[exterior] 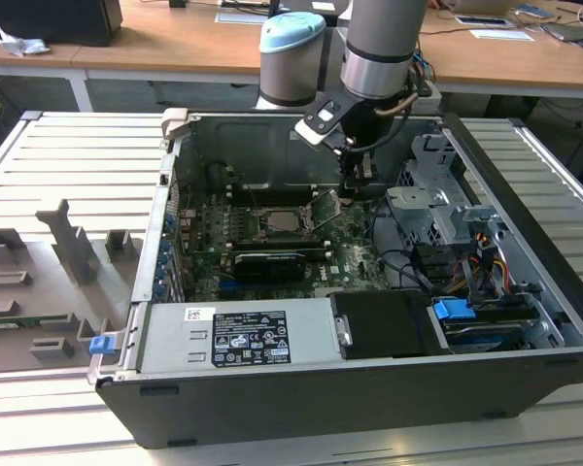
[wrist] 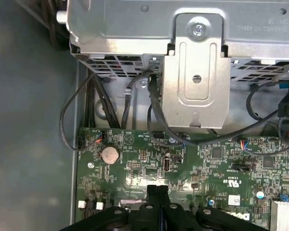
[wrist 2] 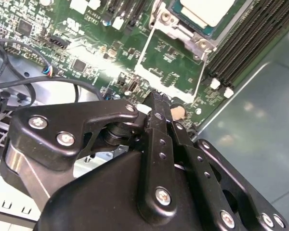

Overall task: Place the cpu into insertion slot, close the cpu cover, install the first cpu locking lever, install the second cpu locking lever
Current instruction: 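Close the cpu cover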

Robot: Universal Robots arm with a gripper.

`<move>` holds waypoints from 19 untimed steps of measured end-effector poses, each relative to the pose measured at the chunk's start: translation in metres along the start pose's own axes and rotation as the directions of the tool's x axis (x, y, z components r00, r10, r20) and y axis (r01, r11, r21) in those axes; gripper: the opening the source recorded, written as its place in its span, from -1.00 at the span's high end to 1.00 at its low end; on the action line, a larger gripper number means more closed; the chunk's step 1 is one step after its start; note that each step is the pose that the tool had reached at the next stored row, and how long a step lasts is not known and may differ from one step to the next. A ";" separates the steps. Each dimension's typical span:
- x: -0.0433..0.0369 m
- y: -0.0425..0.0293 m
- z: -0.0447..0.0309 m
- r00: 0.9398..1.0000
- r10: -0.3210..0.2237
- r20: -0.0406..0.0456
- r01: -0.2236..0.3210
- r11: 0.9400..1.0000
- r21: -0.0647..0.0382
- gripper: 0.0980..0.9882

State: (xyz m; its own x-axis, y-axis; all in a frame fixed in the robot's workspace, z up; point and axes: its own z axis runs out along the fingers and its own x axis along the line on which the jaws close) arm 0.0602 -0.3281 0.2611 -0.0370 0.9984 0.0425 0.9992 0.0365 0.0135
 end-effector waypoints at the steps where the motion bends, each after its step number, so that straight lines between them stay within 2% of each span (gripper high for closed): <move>1: -0.0007 0.0017 0.0004 1.000 0.000 0.000 0.000 1.000 0.001 0.98; 8: -0.0012 0.0064 0.0060 1.000 -0.003 0.000 0.003 1.000 0.004 0.98; 14: -0.0013 0.0059 0.0116 1.000 -0.005 0.000 0.005 1.000 0.005 0.98; 19: -0.0010 -0.0060 0.0117 1.000 -0.005 0.000 0.005 1.000 0.005 0.98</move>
State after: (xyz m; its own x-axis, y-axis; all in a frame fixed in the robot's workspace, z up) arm 0.0544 -0.3287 0.2493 -0.0423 0.9982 0.0425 0.9991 0.0420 0.0090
